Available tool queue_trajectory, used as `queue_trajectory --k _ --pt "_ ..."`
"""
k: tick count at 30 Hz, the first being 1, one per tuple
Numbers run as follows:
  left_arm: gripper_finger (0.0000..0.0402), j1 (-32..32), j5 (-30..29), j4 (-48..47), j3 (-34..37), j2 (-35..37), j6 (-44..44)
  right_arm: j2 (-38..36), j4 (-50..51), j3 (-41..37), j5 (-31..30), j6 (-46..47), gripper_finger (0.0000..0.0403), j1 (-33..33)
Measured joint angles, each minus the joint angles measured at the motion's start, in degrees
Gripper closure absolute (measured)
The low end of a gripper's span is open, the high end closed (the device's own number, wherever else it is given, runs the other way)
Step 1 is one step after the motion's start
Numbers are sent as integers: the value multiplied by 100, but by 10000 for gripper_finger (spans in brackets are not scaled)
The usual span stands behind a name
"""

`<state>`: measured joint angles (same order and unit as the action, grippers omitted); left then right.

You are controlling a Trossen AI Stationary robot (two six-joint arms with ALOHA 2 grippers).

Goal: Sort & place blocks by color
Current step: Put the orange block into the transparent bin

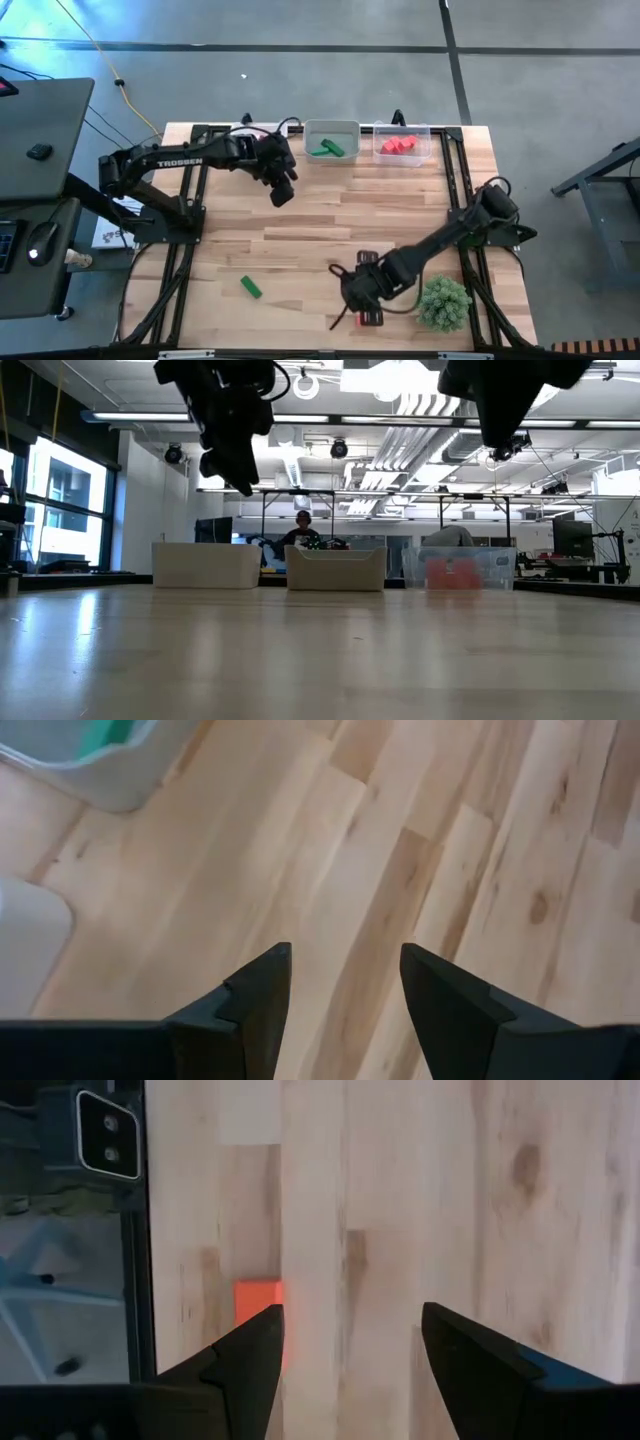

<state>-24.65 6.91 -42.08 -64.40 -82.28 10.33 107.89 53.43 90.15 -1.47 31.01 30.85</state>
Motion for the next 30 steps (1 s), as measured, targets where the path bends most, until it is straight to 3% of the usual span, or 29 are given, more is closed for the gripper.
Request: queue_trajectory --k 14,30 --pt "222 606 -2 -597 0 0 0 543 -557 0 -122 514 176 400" --pt "222 680 -4 -617 2 -4 0 1078 -661 0 131 1137 176 817"
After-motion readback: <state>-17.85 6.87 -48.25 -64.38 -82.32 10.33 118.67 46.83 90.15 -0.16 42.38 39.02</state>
